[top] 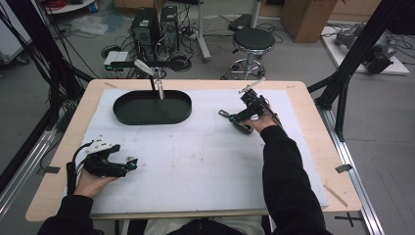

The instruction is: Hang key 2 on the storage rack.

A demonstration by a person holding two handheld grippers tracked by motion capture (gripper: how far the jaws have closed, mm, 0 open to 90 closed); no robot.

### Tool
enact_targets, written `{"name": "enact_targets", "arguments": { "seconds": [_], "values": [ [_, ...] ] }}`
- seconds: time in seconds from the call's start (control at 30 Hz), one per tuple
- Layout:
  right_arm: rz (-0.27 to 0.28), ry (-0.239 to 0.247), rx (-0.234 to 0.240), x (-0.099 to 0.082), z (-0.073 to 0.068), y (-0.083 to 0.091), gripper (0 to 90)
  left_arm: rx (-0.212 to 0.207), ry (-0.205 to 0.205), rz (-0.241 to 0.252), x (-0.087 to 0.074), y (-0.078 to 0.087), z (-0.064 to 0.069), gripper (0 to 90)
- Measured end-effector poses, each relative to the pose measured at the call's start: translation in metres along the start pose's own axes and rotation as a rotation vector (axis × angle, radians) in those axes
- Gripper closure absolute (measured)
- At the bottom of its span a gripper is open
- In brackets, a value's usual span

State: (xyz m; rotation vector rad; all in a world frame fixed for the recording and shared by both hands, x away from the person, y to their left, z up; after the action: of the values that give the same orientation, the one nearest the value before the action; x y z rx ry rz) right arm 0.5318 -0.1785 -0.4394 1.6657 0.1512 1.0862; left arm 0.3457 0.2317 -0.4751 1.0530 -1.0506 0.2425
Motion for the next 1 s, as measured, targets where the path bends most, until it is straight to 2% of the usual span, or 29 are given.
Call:
{"name": "enact_targets", "arguments": {
  "seconds": [0.13,0.17,0.23,0.37,0.43,0.5,0.63,0.9,1.0],
  "values": [
    [-0.032,0.018,-0.009,0.008,0.004,-0.013,1.9,0.011,0.011,-0.005,-0.005,0.002,-0.003,7.4],
    [-0.025,0.031,0.0,0.011,0.003,-0.016,7.0,0.014,0.013,0.001,-0.005,0.003,-0.004,7.4],
    [-0.026,0.044,0.013,0.013,0.001,-0.021,7.8,0.015,0.014,0.004,-0.006,0.004,-0.005,7.4],
    [-0.099,0.04,0.013,0.004,0.003,-0.037,7.8,0.016,0.007,0.001,-0.006,0.004,-0.004,7.4],
    [-0.115,0.039,0.012,0.002,0.003,-0.043,8.4,0.017,0.006,0.001,-0.006,0.004,-0.004,7.4],
    [-0.13,0.041,0.03,0.001,0.002,-0.047,16.6,0.016,0.008,0.001,-0.006,0.005,-0.004,7.4],
    [-0.163,0.034,0.023,-0.004,0.004,-0.054,21.1,0.015,0.007,0.004,-0.006,0.004,-0.004,7.4],
    [-0.154,0.038,-0.003,-0.003,0.006,-0.057,34.1,0.01,0.008,0.008,-0.005,0.004,-0.004,7.5],
    [-0.152,0.03,0.02,-0.003,0.005,-0.056,40.8,0.01,0.004,0.007,-0.005,0.005,-0.004,7.4]
  ]
}}
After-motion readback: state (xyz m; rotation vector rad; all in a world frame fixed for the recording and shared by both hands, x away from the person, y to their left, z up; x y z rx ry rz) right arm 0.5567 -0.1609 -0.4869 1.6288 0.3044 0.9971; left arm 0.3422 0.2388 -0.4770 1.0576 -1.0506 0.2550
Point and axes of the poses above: each handheld gripper's, and its own axes: y roughly backward along the jaws, x roughly out of its top, z roughly to its right, the point moved 7 cm from there along -y, roughly forward along the jaws, and after that the axes turned 4 degrees about -z, right-handed, at the moved point
